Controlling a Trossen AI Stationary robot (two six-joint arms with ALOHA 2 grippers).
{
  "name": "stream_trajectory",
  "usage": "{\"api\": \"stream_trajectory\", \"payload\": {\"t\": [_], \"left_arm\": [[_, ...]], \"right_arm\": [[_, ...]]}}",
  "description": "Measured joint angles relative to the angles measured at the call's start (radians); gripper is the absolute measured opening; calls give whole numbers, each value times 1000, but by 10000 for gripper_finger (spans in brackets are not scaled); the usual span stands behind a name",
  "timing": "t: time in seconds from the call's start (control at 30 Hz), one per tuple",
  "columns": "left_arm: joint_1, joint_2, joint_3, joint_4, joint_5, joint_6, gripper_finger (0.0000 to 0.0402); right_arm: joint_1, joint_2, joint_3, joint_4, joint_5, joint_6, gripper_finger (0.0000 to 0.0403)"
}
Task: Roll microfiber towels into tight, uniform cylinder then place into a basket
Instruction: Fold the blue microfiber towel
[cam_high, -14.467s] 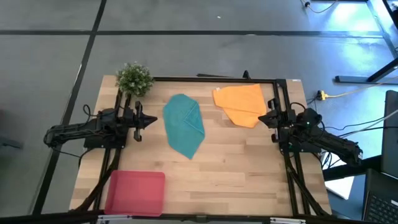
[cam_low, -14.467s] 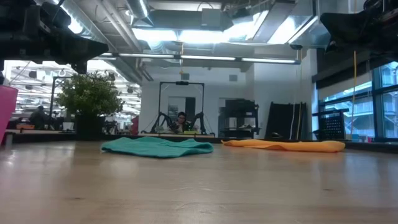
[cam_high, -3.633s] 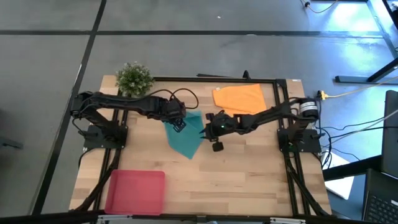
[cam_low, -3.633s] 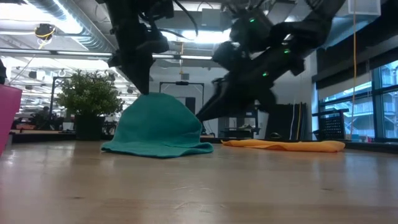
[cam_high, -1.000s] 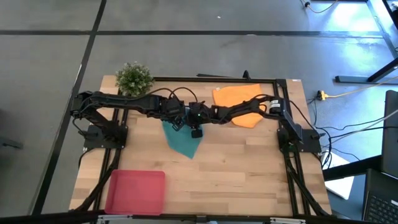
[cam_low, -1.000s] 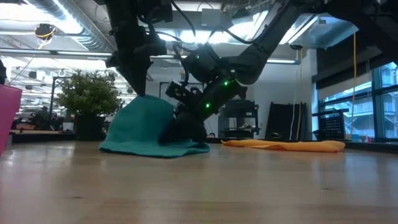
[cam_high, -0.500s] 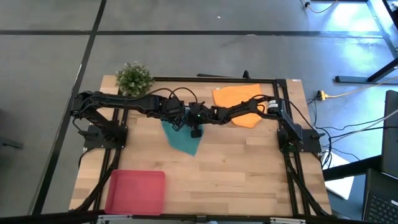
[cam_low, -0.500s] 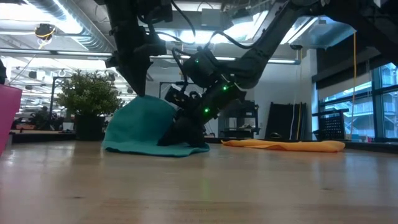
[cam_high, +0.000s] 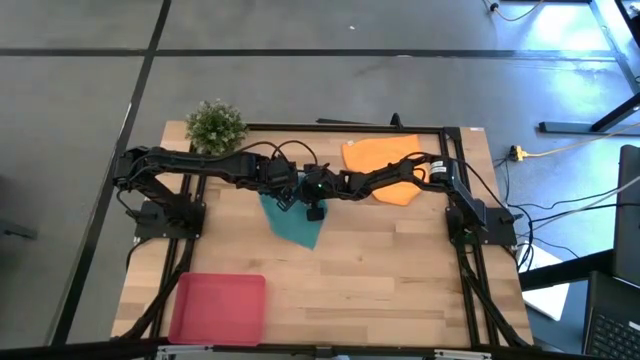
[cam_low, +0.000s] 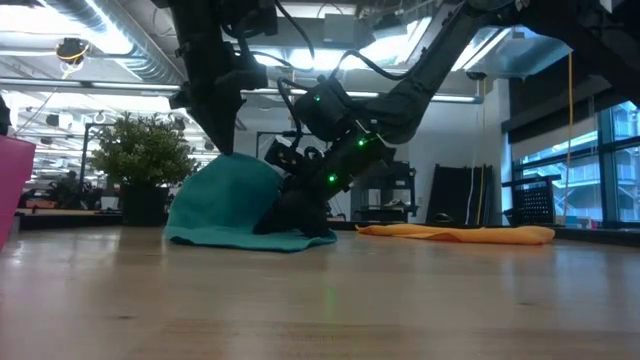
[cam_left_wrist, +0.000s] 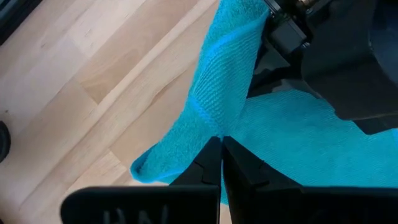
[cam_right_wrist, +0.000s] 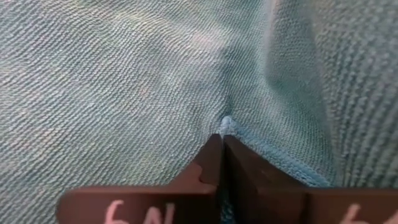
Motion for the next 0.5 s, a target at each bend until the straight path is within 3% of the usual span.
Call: {"api": "stream_trajectory", "payload": {"t": [0.3,0.5], "left_arm": [[0,0,0,0,14,0,0],[0,0,0,0,14,0,0]], "right_arm": [[-2,0,0,8,35,68,78],[-2,0,0,12,116,96,79]]}}
